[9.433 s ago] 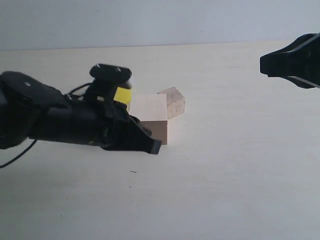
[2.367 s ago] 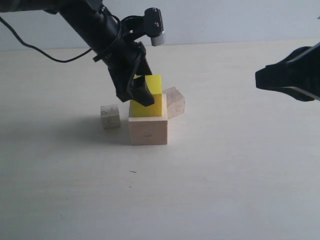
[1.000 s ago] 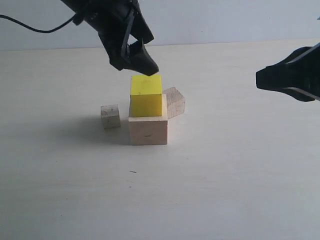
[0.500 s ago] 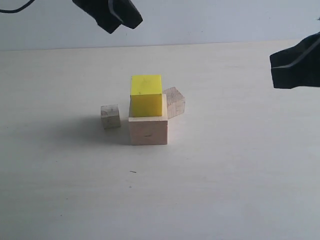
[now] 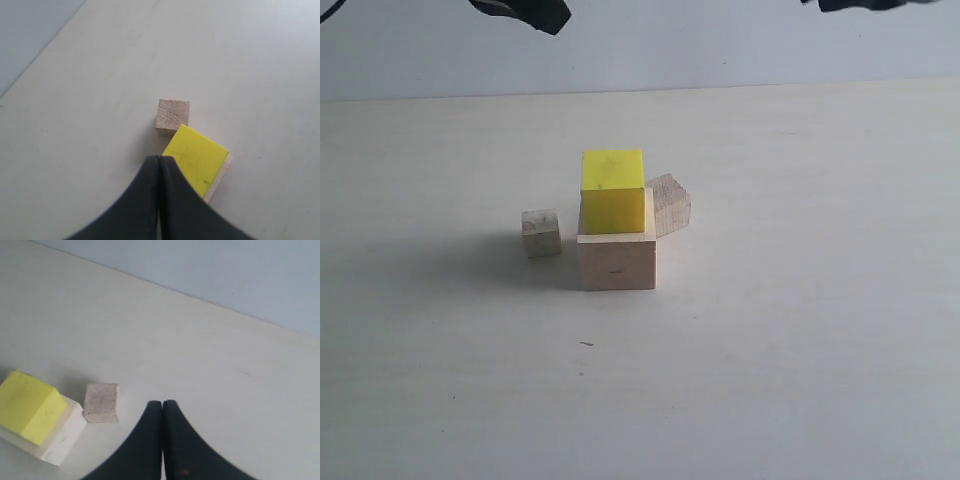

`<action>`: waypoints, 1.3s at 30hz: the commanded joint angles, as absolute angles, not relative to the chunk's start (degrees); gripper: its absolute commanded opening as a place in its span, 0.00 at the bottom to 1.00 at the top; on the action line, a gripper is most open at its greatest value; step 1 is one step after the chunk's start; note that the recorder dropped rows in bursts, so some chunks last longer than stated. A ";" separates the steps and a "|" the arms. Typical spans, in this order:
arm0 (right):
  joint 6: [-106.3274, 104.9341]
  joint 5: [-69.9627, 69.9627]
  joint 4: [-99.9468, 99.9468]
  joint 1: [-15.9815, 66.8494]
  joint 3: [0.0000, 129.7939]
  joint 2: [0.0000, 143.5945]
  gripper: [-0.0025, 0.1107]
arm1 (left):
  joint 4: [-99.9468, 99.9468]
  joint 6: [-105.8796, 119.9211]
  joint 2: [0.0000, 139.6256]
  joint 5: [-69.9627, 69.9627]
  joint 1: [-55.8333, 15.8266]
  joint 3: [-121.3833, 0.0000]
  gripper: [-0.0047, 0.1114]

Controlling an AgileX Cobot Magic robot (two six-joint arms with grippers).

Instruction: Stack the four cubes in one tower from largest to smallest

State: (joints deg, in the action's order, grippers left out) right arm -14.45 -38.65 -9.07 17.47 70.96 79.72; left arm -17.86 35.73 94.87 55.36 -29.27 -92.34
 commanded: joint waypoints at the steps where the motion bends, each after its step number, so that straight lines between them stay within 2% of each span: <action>1: -24.28 -52.85 -8.97 14.76 85.99 91.06 0.02 | -17.43 34.04 93.00 56.40 -29.11 -92.62 0.04; 7: -48.74 -69.84 -13.26 13.88 99.86 105.91 0.02 | -17.73 30.47 91.13 59.89 -29.11 -92.62 0.04; 13: -72.08 -68.87 -19.56 13.88 102.31 113.48 0.02 | -17.20 28.01 89.25 61.95 -29.11 -92.62 0.04; 19: -66.63 -57.04 -23.97 13.88 102.31 118.28 0.02 | -16.96 27.78 87.78 64.84 -29.11 -92.62 0.04; 27: -63.99 -54.08 -25.55 13.88 102.38 120.63 0.02 | -16.55 27.78 87.68 66.10 -29.11 -92.62 0.04; 32: -63.99 -54.25 -25.76 13.88 102.38 121.94 0.15 | -16.55 27.78 87.68 66.10 -29.11 -92.62 0.04; 39: -63.99 -53.89 -24.59 13.88 102.38 124.02 0.54 | -16.56 27.78 87.68 66.50 -29.11 -92.62 0.04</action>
